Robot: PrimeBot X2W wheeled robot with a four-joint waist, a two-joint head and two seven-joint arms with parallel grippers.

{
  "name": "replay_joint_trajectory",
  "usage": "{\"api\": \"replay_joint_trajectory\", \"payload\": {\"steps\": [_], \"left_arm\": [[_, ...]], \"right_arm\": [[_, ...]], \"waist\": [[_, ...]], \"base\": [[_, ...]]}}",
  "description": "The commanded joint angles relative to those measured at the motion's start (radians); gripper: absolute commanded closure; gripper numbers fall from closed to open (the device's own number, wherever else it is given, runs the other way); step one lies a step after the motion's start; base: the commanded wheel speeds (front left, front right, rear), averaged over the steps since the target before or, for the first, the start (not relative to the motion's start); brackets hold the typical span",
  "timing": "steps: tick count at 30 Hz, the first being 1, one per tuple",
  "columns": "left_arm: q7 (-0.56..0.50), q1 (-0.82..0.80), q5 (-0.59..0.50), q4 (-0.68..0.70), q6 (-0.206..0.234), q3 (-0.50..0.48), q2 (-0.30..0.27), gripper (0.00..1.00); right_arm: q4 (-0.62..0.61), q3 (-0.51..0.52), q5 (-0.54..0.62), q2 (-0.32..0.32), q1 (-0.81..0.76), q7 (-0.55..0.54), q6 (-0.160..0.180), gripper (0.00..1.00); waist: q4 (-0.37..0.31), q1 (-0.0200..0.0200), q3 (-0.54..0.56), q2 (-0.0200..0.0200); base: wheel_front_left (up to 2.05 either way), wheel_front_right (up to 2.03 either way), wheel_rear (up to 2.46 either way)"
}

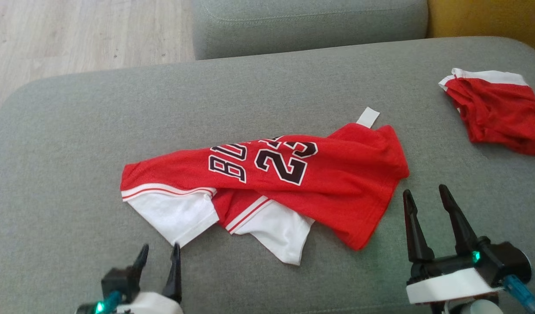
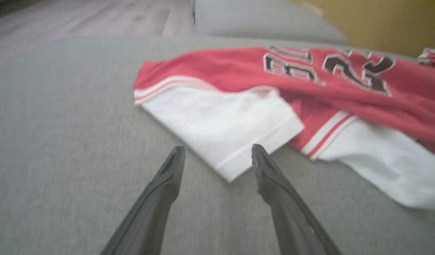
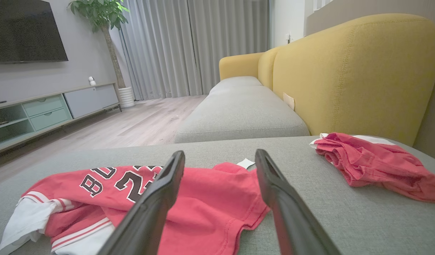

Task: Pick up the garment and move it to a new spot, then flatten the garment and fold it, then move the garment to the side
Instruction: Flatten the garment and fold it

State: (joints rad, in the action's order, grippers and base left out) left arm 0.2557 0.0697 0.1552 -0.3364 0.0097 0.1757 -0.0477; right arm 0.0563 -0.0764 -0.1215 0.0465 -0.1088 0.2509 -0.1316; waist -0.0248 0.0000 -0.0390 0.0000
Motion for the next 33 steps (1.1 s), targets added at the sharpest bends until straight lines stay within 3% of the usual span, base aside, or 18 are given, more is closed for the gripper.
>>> {"api": "replay_joint_trajectory", "payload": {"steps": [1, 9, 20, 21, 22, 24, 33], "left_arm": [[0.006, -0.032, 0.011, -0.025, 0.012, -0.03, -0.004, 0.0], [0.006, -0.13, -0.006, -0.261, 0.006, 0.019, -0.003, 0.0], [0.006, -0.201, 0.054, -0.279, 0.032, -0.014, -0.003, 0.0], [0.006, -0.198, 0.059, -0.266, 0.033, -0.019, -0.003, 0.04], [0.006, -0.194, 0.062, -0.25, 0.032, -0.023, -0.003, 0.33], [0.006, -0.187, 0.054, -0.214, 0.031, -0.031, -0.003, 1.0], [0.006, -0.169, -0.013, -0.087, 0.026, -0.069, -0.003, 1.0]], "right_arm": [[-0.03, -0.025, 0.002, 0.004, 0.029, 0.011, 0.001, 0.0], [-0.029, -0.034, 0.015, 0.004, 0.037, 0.011, 0.001, 0.0], [-0.027, -0.037, 0.024, 0.015, 0.048, 0.011, 0.001, 0.0], [-0.027, -0.036, 0.024, 0.016, 0.048, 0.011, 0.001, 0.0], [-0.027, -0.035, 0.024, 0.017, 0.048, 0.011, 0.001, 0.0], [-0.027, -0.034, 0.024, 0.018, 0.047, 0.011, 0.001, 0.0], [0.03, -0.072, -0.006, 0.015, 0.045, 0.011, 0.001, 0.0]], "waist": [[0.004, 0.0, 0.0, 0.0], [0.003, 0.0, -0.018, 0.0], [-0.01, 0.0, -0.035, 0.0], [-0.01, 0.0, -0.035, 0.0], [-0.01, 0.0, -0.034, 0.0], [-0.008, 0.0, -0.033, 0.0], [0.005, 0.0, -0.033, 0.0]], "base": [[0.0, 0.0, 0.0], [0.0, 0.0, 0.0], [0.0, 0.0, 0.0], [0.0, 0.0, 0.0], [0.0, 0.0, 0.0], [0.0, 0.0, 0.0], [0.0, 0.0, 0.0]]}}
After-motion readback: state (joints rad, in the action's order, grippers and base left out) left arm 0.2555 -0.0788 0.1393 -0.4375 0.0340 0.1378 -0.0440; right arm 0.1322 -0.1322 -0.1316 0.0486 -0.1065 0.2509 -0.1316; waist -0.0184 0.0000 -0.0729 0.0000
